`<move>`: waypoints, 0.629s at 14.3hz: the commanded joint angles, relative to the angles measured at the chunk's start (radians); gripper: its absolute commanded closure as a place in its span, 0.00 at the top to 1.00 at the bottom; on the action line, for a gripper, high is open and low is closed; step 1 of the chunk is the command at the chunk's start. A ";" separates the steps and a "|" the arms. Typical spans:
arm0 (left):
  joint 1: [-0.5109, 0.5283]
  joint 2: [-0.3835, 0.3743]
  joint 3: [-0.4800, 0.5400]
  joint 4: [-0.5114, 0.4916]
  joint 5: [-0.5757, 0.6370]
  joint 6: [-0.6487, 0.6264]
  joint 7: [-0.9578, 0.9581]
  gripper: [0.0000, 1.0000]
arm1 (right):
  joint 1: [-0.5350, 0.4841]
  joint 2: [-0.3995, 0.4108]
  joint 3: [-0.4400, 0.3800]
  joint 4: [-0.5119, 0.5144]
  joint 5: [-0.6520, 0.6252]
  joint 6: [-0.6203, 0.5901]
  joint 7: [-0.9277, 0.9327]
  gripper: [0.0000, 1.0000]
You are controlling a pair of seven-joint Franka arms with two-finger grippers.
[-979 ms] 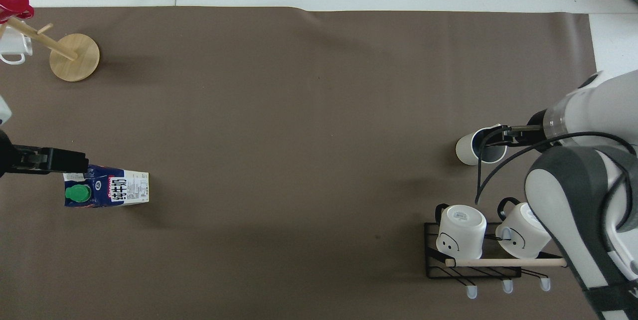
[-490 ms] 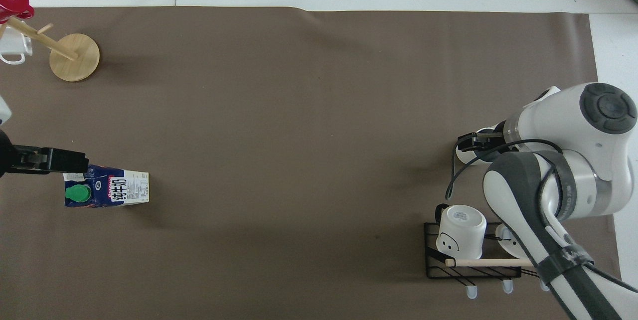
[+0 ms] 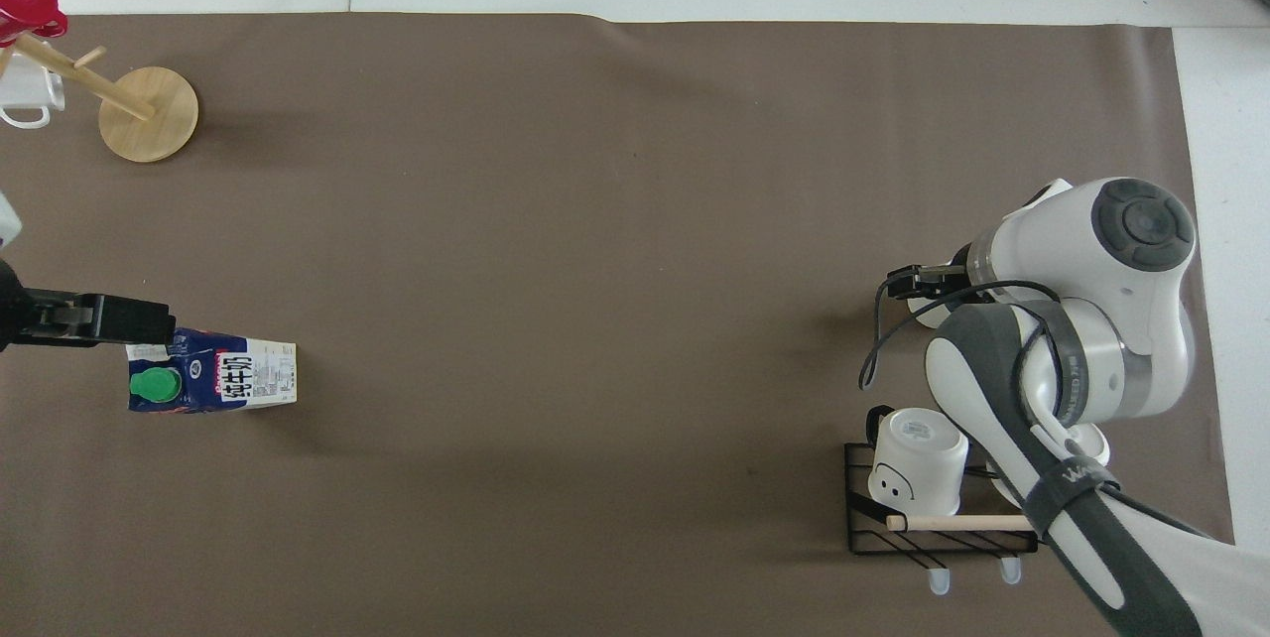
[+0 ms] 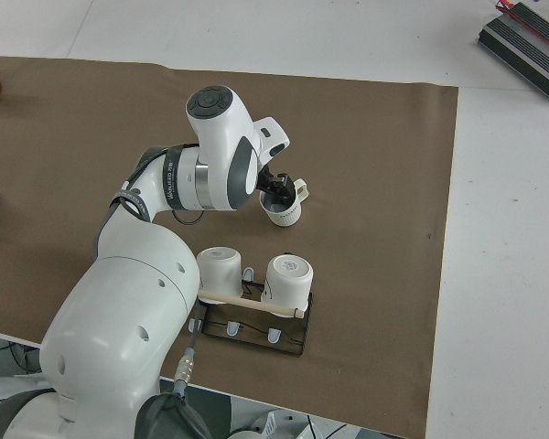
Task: Place cup and milk on table
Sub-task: 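Close the right gripper on the white mug and lift it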
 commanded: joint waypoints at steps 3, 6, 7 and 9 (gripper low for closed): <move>0.005 0.003 -0.001 0.021 0.000 -0.027 -0.003 1.00 | -0.011 0.006 0.001 -0.023 0.006 0.046 0.014 1.00; 0.005 0.003 -0.001 0.020 0.002 -0.028 -0.005 1.00 | -0.011 0.004 0.001 -0.039 0.005 0.069 0.011 1.00; 0.005 0.003 -0.001 0.020 0.002 -0.027 -0.002 1.00 | -0.011 0.004 0.001 -0.039 0.006 0.069 0.008 0.87; 0.005 0.002 -0.001 0.020 0.002 -0.027 0.000 1.00 | -0.011 0.006 0.001 -0.039 0.005 0.070 0.005 0.47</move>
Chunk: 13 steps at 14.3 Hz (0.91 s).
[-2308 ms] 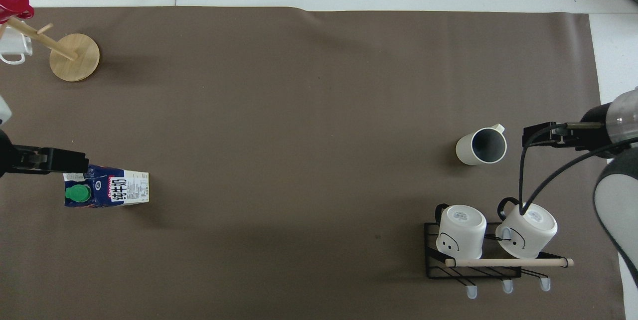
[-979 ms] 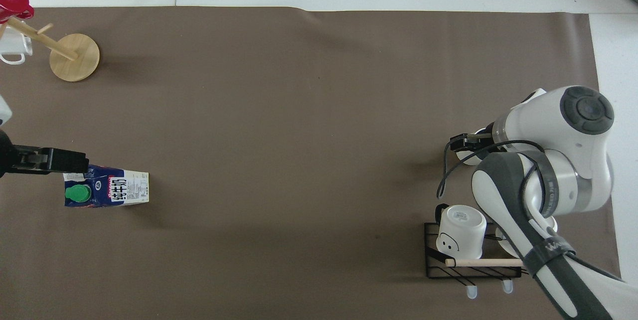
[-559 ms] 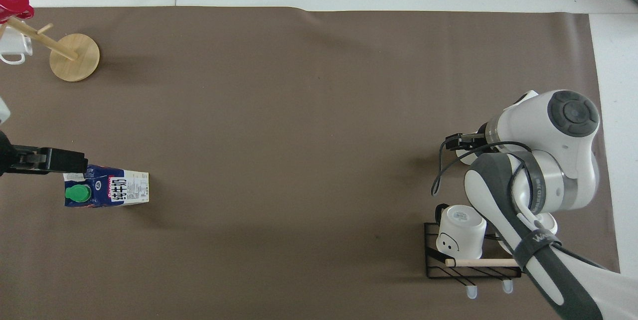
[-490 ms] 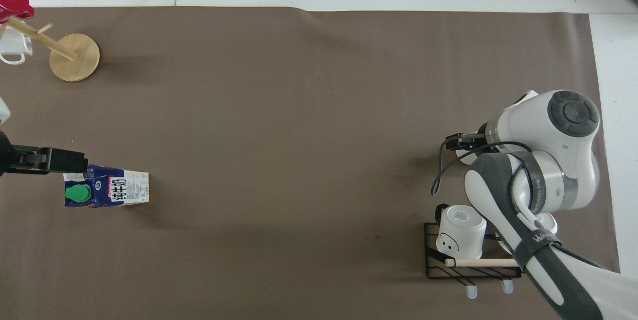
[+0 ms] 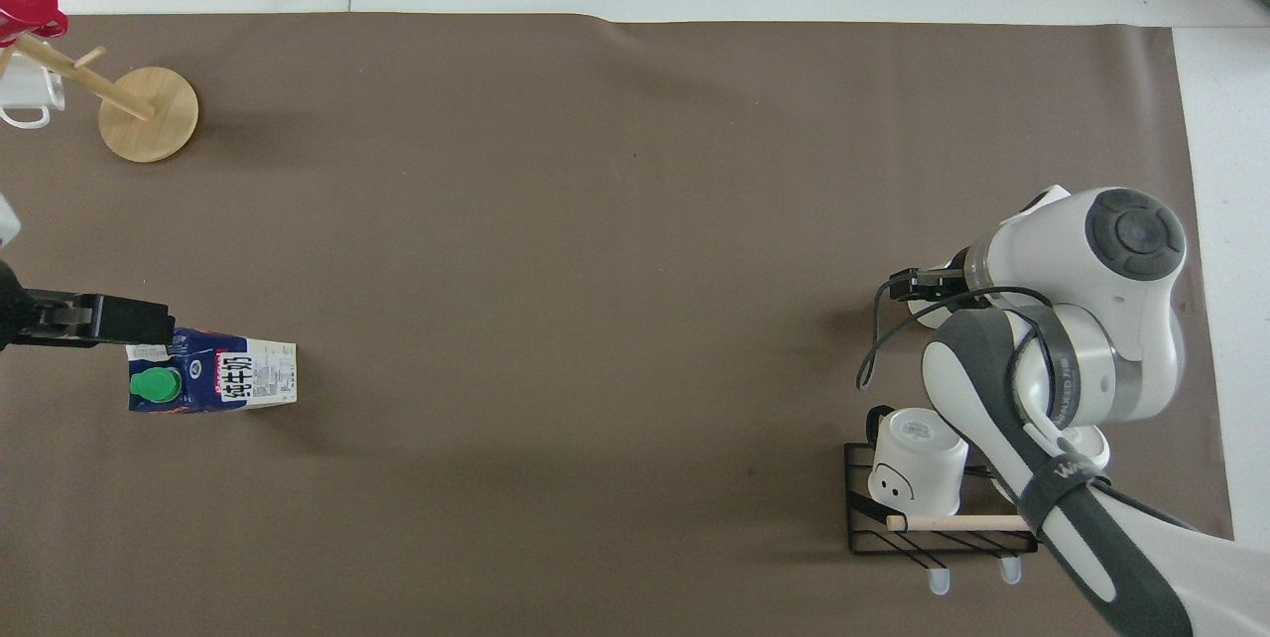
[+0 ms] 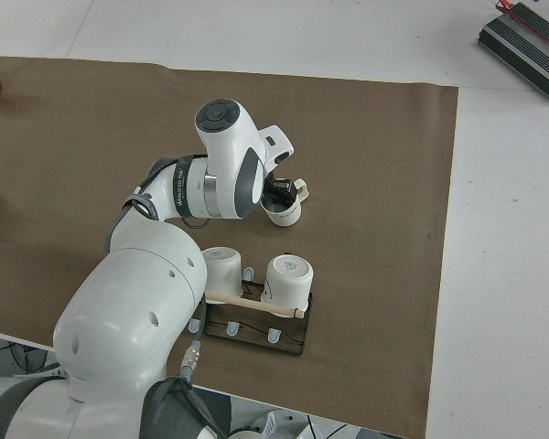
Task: Place cup and milk on table
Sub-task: 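Close the right gripper on the white mug and lift it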
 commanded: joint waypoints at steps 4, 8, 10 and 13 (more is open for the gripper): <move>0.005 0.002 -0.001 0.020 0.000 -0.027 0.001 1.00 | -0.008 -0.003 0.006 -0.015 0.006 0.030 0.017 0.00; 0.005 -0.001 -0.001 0.016 0.000 -0.027 0.001 1.00 | -0.008 -0.002 0.006 -0.011 0.084 0.032 0.016 0.00; 0.005 -0.001 -0.001 0.016 0.000 -0.032 0.001 1.00 | -0.008 0.006 0.006 -0.003 0.084 0.032 0.019 0.00; 0.006 -0.001 0.000 0.015 0.000 -0.035 0.000 1.00 | 0.002 0.001 0.006 0.012 0.082 0.019 0.007 0.00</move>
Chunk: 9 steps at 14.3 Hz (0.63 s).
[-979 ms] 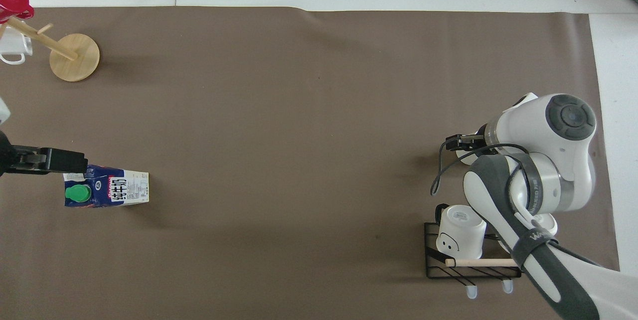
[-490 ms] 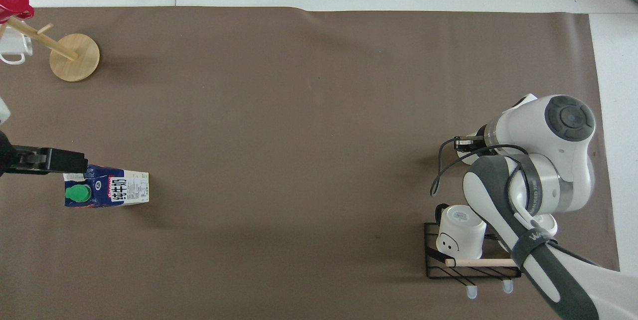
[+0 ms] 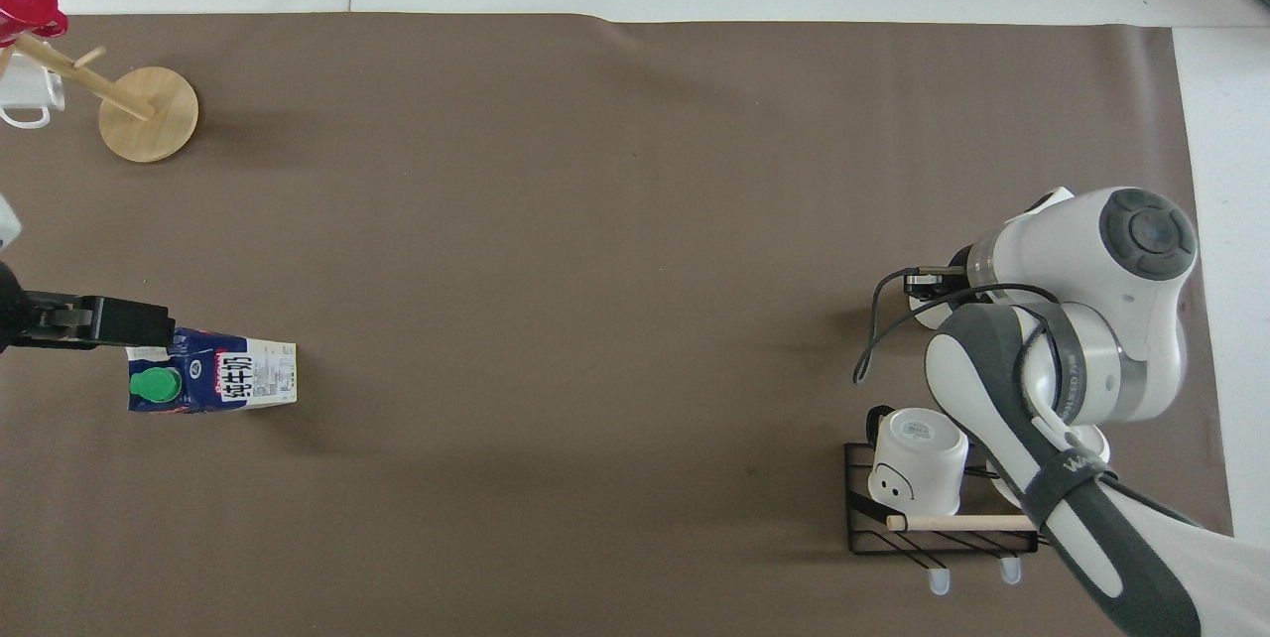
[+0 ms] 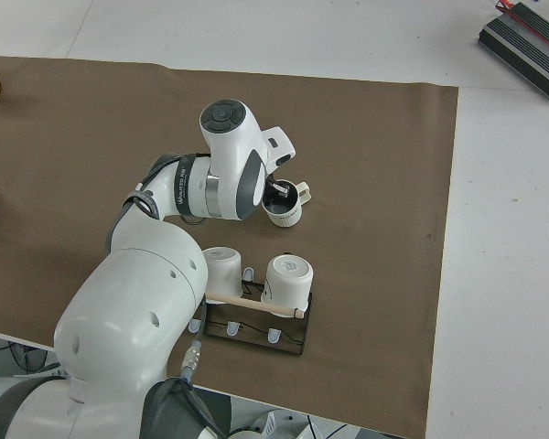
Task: Place cup and milk on table
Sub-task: 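Close the right gripper on the white mug and lift it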
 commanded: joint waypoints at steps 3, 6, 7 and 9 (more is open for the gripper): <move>0.011 -0.001 0.000 0.015 0.000 -0.027 0.000 1.00 | 0.020 -0.015 0.008 0.047 0.021 -0.003 0.005 0.00; 0.012 -0.001 0.000 0.016 0.000 -0.026 -0.002 1.00 | 0.029 -0.030 0.008 0.119 0.018 -0.113 0.018 0.00; 0.012 -0.001 0.000 0.018 0.000 -0.024 -0.003 1.00 | 0.037 -0.036 0.008 0.145 0.008 -0.151 0.021 0.00; 0.012 0.000 0.000 0.018 0.000 -0.021 -0.006 1.00 | 0.039 -0.043 0.009 0.194 0.002 -0.230 0.047 0.00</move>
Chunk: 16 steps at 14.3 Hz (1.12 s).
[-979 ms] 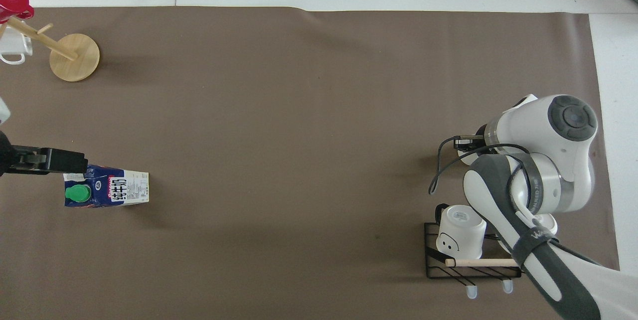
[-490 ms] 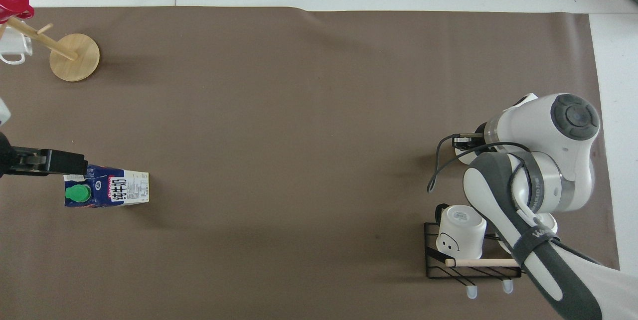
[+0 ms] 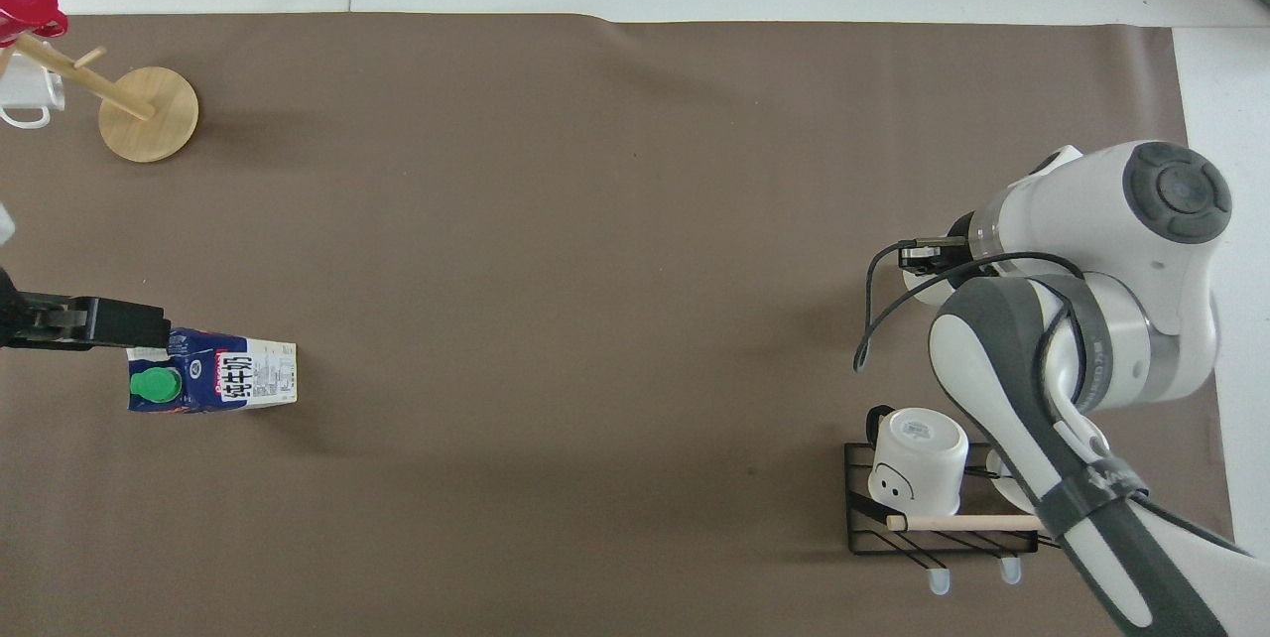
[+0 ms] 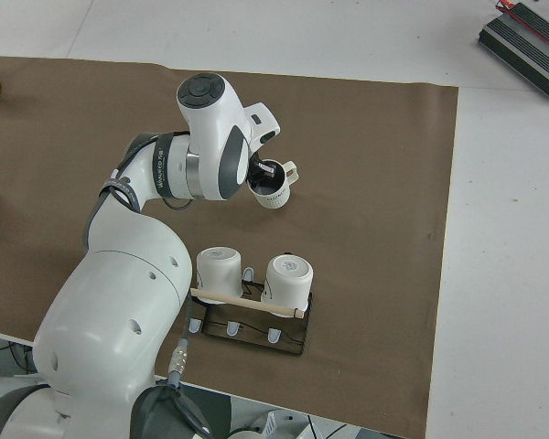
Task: Place cup and milk on table
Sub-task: 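Carry the white mug toward the table center with the right gripper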
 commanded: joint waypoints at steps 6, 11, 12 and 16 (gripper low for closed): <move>0.009 0.001 -0.006 0.018 0.002 -0.016 -0.006 1.00 | 0.156 -0.005 0.002 0.133 -0.092 -0.186 0.258 0.00; 0.012 0.001 -0.004 0.018 0.002 -0.019 -0.002 1.00 | 0.222 -0.011 0.070 0.144 -0.052 -0.185 0.436 0.00; 0.020 0.001 -0.004 0.018 0.002 -0.019 0.000 1.00 | 0.223 -0.007 0.095 0.143 -0.052 -0.177 0.474 0.00; 0.041 0.001 -0.002 0.018 0.002 -0.019 0.003 1.00 | 0.285 0.013 0.132 0.138 -0.050 -0.134 0.597 0.00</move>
